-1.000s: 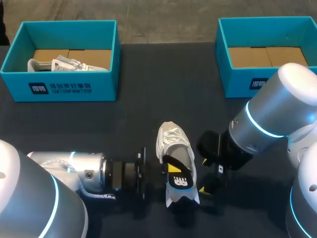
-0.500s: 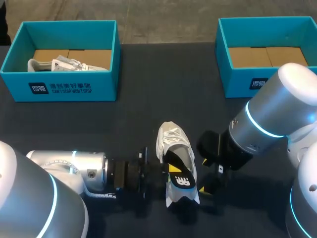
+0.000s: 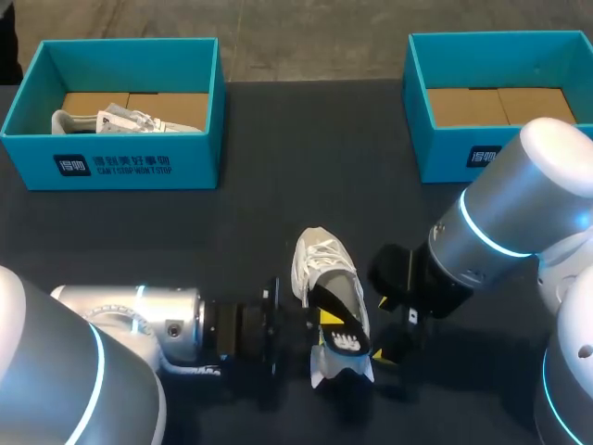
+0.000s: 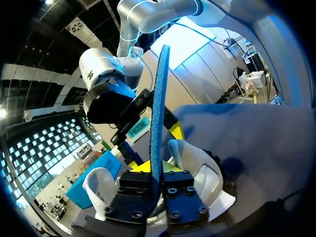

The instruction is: Take the shoe out of the shoebox, open the shoe tongue, remove and reinsert the insole, then place the shoe into the shoebox

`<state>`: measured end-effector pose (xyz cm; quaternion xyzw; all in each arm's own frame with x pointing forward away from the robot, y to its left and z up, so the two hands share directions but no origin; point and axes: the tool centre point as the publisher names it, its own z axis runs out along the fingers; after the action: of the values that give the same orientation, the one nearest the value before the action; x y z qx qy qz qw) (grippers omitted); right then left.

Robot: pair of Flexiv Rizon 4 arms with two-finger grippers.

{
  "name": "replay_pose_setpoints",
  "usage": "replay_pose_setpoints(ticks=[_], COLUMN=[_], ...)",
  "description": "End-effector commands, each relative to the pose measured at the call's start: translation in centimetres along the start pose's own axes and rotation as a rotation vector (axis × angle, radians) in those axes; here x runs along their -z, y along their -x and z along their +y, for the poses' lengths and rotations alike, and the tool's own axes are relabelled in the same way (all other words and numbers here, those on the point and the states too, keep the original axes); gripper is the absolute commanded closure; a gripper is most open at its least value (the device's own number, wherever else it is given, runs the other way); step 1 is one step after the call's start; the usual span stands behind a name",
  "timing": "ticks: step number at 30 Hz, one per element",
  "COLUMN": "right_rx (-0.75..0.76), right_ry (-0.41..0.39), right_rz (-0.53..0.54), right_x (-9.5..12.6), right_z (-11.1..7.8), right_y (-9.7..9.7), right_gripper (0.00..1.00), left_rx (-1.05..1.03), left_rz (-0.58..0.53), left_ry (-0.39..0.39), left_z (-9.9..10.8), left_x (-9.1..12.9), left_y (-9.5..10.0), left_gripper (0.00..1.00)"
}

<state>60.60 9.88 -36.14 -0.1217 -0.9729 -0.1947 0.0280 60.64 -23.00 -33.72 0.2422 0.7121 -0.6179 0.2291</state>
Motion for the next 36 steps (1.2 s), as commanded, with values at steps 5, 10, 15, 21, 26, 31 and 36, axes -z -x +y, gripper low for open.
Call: replay_pose_setpoints(ticks=[5, 10, 15, 21, 26, 31, 36], right_rx=[0.0, 0.0, 0.0, 0.0, 0.0, 0.0, 0.0], right_ry=[0.002, 0.002, 0.002, 0.002, 0.002, 0.002, 0.002], right_rz=[-0.002, -0.002, -0.002, -0.002, -0.002, -0.002, -0.002], right_x=[-0.1, -0.1, -0.1, -0.1, -0.1, -0.1, -0.1], right_z=[0.0, 0.0, 0.0, 0.0, 0.0, 0.0, 0.0], right_y=[-0.1, -0.1, -0.1, -0.1, -0.1, -0.1, -0.1], right_gripper=[0.0, 0.0, 0.0, 0.0, 0.0, 0.0, 0.0], left_rx=[-0.007, -0.016, -0.032, -0.051, -0.058, -0.056, -0.068], left_rz=[-0.005, -0.004, 0.008, 0.014, 0.022, 0.016, 0.023], left_ry=[-0.023, -0.052, -0.072, -0.102, -0.115, -0.123, -0.108], left_z=[-0.9, -1.6, -2.3, -2.9, -3.0, -2.4, -1.6], left_x=[0.2, 0.0, 0.0, -0.1, -0.2, -0.4, -0.5], left_y=[0.0, 0.0, -0.1, 0.1, 0.1, 0.1, 0.3], left_gripper=[0.64, 0.62, 0.64, 1.0, 1.0, 1.0, 1.0])
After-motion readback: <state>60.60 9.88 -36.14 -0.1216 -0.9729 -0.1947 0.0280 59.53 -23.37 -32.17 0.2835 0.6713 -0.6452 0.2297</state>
